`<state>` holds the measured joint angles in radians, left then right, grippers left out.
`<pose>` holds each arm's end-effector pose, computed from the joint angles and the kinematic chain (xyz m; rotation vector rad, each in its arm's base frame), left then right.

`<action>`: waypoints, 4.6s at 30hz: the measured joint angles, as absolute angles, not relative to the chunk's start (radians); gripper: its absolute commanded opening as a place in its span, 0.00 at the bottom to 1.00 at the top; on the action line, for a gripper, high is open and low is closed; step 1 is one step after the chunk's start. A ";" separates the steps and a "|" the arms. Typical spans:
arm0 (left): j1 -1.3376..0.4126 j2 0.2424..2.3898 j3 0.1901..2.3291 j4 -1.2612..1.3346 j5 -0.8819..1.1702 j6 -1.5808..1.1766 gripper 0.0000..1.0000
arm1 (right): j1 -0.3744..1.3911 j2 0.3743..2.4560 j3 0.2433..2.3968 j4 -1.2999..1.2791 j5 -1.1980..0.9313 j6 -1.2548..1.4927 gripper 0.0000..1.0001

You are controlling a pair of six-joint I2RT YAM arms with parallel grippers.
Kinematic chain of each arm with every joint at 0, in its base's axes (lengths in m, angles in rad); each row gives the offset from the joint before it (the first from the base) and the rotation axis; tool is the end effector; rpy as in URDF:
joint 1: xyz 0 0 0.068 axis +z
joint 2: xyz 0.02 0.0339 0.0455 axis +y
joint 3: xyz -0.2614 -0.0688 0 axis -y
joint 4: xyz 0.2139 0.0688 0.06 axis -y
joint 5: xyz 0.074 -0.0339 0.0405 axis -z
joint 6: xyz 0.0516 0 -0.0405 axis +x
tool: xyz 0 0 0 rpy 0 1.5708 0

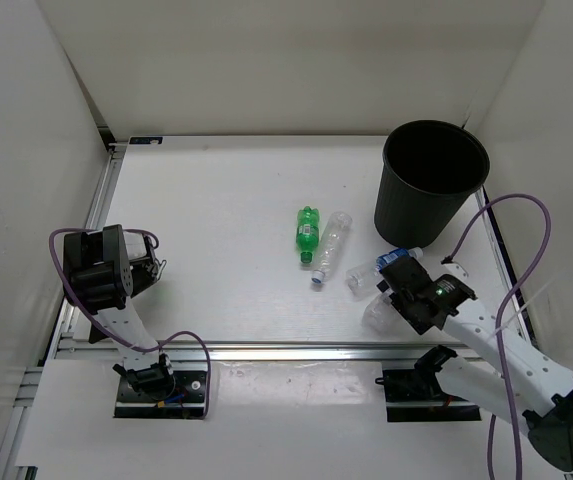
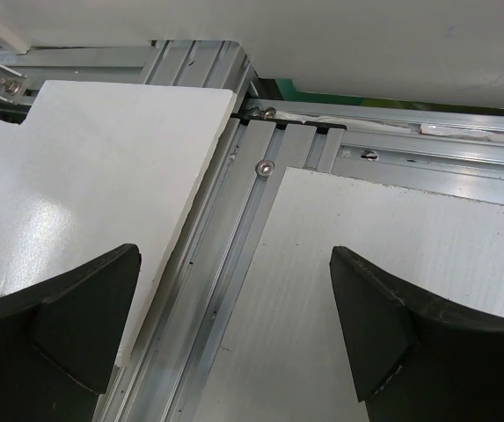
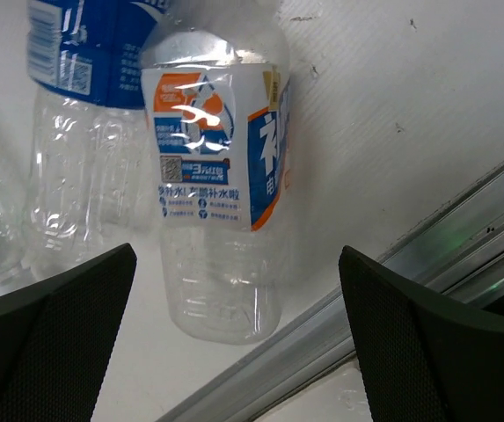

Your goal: Put the plastic bottles in the bin

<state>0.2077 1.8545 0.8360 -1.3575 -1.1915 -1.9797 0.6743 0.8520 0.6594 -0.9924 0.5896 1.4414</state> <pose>0.1754 0.0859 0.1493 -1.6134 1.5278 1.6196 0.1064 0.0483 0.2199 1.0499 2.2141 0.0518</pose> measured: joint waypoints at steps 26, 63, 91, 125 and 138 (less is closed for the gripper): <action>0.208 1.855 0.836 -1.357 -1.192 -1.980 1.00 | 0.419 0.831 0.473 -0.731 0.364 1.261 0.27; 0.212 1.864 0.902 -1.360 -1.192 -1.962 1.00 | 0.360 1.127 1.578 -0.674 0.652 0.592 0.05; -0.487 1.492 1.521 -1.206 -1.060 -0.998 1.00 | 0.129 1.045 1.510 -0.706 0.284 0.610 1.00; -0.732 1.318 1.215 -0.664 -0.427 -0.414 1.00 | 0.132 1.290 0.786 -0.621 0.101 1.031 1.00; -0.731 1.295 1.167 -0.648 -0.445 -0.432 1.00 | 0.119 1.253 0.706 -0.553 0.082 1.070 0.35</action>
